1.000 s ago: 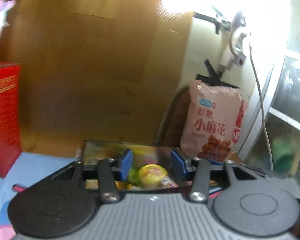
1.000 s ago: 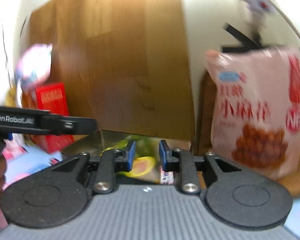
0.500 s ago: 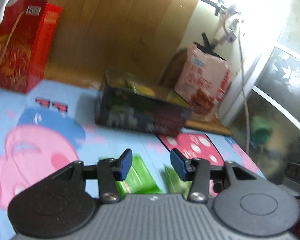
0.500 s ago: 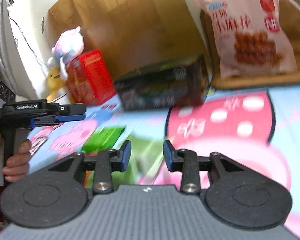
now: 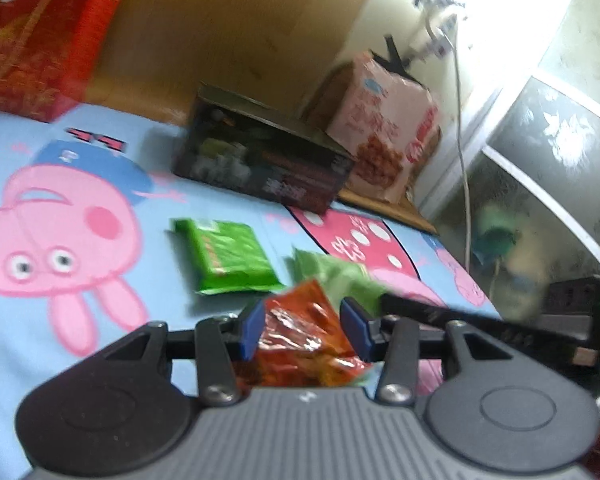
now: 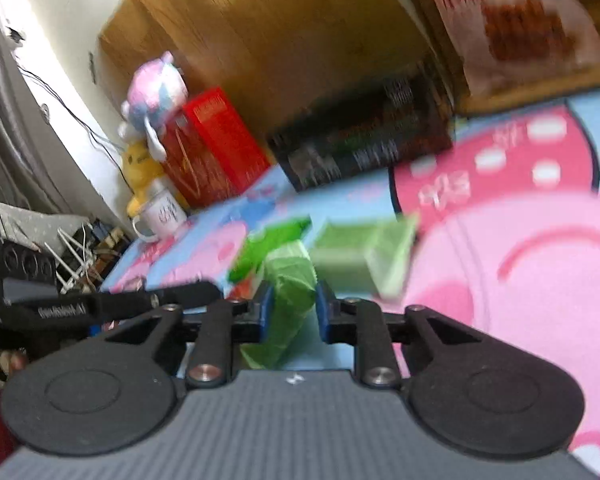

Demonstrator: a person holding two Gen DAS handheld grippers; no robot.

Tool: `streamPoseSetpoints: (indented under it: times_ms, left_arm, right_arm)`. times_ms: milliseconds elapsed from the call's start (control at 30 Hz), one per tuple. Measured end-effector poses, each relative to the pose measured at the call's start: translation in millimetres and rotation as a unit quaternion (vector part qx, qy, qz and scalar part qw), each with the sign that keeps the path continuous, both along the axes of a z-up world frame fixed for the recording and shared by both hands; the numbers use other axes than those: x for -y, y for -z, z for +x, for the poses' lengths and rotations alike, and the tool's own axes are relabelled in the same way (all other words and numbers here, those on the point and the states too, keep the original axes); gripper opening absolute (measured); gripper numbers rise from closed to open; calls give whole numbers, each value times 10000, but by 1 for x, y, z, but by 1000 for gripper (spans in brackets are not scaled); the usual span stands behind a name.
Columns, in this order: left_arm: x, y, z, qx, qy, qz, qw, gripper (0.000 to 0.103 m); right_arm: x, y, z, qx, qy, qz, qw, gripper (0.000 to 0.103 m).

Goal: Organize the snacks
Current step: 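Move both tools back over the sheet toward the pale green packet, then grasp the pale green packet with the right tool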

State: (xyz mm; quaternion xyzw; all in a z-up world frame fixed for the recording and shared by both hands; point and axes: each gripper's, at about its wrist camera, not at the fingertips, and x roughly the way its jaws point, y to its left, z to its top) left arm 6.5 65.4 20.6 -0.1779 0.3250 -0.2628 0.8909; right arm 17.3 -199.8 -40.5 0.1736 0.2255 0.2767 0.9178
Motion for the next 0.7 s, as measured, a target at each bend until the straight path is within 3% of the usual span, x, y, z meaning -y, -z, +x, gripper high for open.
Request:
streamPoseSetpoints:
  times_ms: [33, 67, 167, 300, 433, 500, 633, 700]
  left_arm:
    - [-7, -1, -2, 15, -103, -46, 9999, 42]
    - [-15, -1, -3, 11, -205, -116, 9997, 42]
    - [-37, -3, -5, -39, -471, -355, 9982, 44]
    - [-62, -5, -11, -14, -681, -637, 9956, 45]
    - [-72, -4, -15, -29, -778, -669, 9947, 50]
    - [-72, -1, -15, -85, -770, -652, 9949, 50]
    - [-73, 8, -12, -250, -715, -657, 9950, 54]
    - [-71, 10, -11, -316, -655, -662, 9952, 57]
  right_arm:
    - [-3, -9, -4, 254, 96, -118, 9996, 21]
    - [-5, -19, -9, 529, 192, -265, 9981, 13]
    - [-19, -41, -16, 1061, 158, -548, 9927, 12]
    - [-62, -38, -10, 1129, -477, -1187, 9853, 13]
    - [-107, -19, -11, 1027, -1355, -1565, 9729, 34]
    - [-117, -15, -12, 978, -1622, -1613, 9686, 35]
    - [-103, -18, -13, 945, -1510, -1490, 9727, 49]
    - [-92, -19, -11, 852, -1377, -1457, 9760, 50]
